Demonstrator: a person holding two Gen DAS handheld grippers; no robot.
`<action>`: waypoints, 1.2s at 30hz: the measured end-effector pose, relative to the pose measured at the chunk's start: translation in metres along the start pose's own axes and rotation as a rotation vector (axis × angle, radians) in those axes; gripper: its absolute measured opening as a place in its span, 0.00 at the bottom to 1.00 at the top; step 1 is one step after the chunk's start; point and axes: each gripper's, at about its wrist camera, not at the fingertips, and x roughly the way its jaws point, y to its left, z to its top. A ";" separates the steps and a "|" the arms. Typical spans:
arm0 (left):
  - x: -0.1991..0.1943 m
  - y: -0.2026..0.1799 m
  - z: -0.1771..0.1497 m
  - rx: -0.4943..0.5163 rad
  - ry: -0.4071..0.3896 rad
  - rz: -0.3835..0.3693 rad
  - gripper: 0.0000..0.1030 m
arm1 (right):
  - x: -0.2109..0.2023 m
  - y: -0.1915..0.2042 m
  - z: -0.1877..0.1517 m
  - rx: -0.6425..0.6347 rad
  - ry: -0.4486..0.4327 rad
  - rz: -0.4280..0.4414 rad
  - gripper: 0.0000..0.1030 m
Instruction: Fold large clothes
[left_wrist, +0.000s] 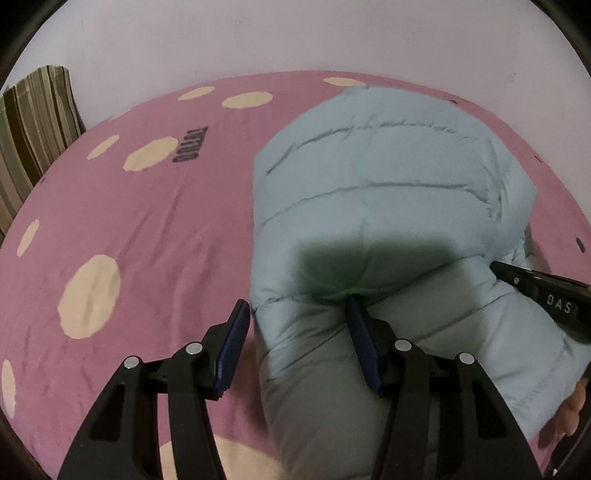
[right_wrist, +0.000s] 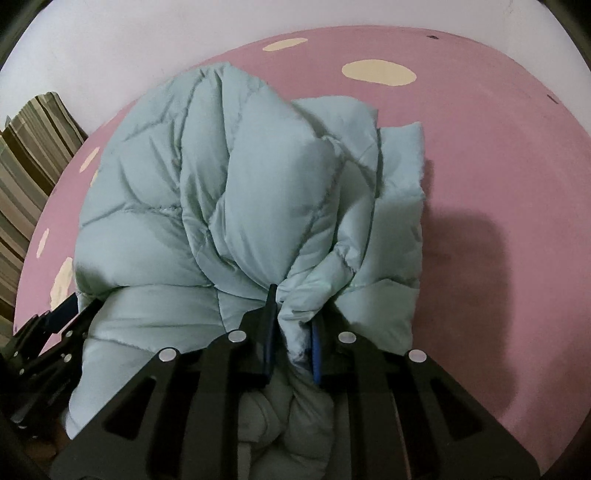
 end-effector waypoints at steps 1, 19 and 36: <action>0.004 -0.002 -0.001 0.006 -0.002 0.008 0.53 | 0.002 -0.001 -0.001 0.004 0.000 0.004 0.13; -0.067 -0.001 -0.008 -0.022 -0.104 -0.008 0.52 | -0.109 0.036 -0.028 -0.089 -0.216 -0.023 0.29; -0.029 -0.010 -0.022 0.008 -0.007 -0.009 0.54 | -0.046 0.020 -0.064 -0.090 -0.036 -0.016 0.32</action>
